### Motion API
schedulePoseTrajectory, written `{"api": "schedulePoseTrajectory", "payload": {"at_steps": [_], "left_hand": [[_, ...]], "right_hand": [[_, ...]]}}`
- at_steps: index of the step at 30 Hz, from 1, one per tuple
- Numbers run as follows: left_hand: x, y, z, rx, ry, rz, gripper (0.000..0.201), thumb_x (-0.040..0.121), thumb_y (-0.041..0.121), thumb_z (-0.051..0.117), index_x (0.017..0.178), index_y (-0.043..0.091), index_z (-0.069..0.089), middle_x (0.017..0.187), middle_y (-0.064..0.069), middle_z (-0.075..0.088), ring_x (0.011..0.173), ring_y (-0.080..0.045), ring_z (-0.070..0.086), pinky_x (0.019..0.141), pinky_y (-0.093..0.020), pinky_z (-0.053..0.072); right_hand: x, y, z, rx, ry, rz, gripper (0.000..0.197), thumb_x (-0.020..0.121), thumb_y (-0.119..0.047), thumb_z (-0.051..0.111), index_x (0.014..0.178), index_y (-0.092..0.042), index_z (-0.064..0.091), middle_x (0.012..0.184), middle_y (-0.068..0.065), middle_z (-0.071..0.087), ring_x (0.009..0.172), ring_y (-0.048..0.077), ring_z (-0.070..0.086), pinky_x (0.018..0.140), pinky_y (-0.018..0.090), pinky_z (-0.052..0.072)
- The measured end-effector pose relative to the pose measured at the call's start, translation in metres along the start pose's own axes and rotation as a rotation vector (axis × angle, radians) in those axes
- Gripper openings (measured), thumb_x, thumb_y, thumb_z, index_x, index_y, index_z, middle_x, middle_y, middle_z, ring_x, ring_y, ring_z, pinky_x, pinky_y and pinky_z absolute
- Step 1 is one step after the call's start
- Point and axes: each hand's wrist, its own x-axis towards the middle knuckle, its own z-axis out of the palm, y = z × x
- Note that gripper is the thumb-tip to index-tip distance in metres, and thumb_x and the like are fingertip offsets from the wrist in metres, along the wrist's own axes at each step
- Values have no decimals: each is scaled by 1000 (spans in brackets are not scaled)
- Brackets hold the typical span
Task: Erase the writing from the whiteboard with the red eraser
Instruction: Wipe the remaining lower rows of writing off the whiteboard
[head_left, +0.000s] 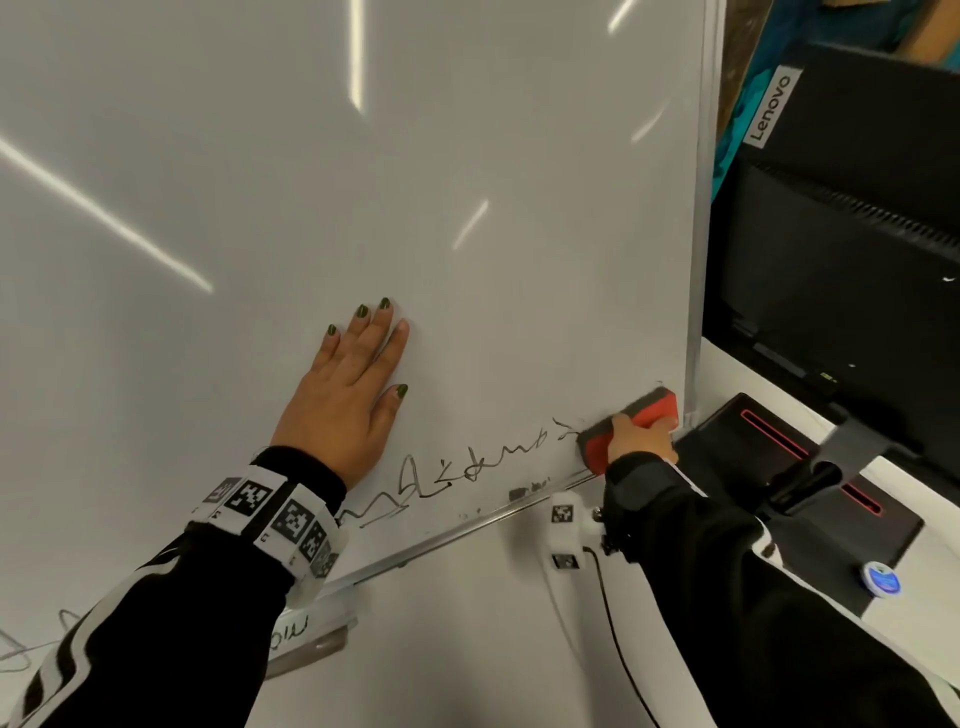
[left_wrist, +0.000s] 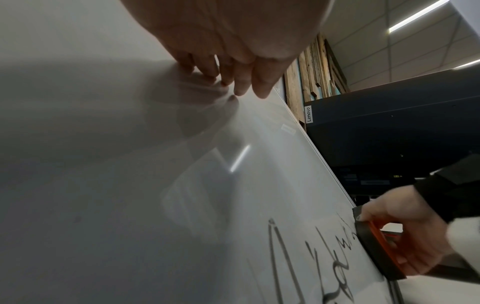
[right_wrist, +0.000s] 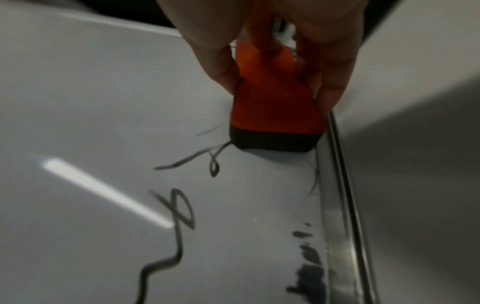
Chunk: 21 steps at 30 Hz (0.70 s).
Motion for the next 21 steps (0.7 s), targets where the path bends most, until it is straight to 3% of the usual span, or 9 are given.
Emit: {"api": "schedulePoseTrajectory", "payload": {"at_steps": [6,9,12,15,17,21], "left_hand": [[0,3,2,-3,14,-4,58,93,31,25,147,11,19,155,-4,10,142,-16,6,116,-27,-5],[0,2,1,-6,5,-5,58,93,31,25,147,11,20,155,-4,12,142,-16,6,116,-27,-5],[0,1,0,-5,10,-1,58,93,31,25,147,11,20,155,-4,13,142,-15,6,116,-26,-4],[0,3,2,-2,11,-7,58,93,32,25,147,12,19,155,-4,11,143,-15,5,116,-27,-5],[0,4,2,-5,11,-10,58,93,32,24,147,12,19,155,-4,10,143,-15,5,116,-27,-5],[-1,1,-3,-10,-4,3,58,93,32,25,147,12,18,155,-2,11,142,-11,5,115,-24,-5]], "right_hand": [[1,-20,-5,-1,11,-254,76,94,-38,48,150,-27,-3,134,20,35,117,38,43,100,39,35],[7,-12,-4,51,53,-106,75,92,-39,49,150,-23,4,138,23,34,119,42,41,103,46,35],[16,0,1,62,-23,-18,75,88,-39,51,148,-12,13,138,23,39,119,43,43,103,51,36],[2,-17,5,64,-6,-125,80,89,-39,52,150,-20,4,136,22,37,116,41,45,102,43,36],[-9,-31,9,79,-34,-219,81,91,-37,51,150,-26,-3,132,19,34,106,37,49,95,40,39],[-2,-20,8,98,30,-181,81,88,-39,53,150,-27,2,132,20,37,110,40,47,97,42,38]]}}
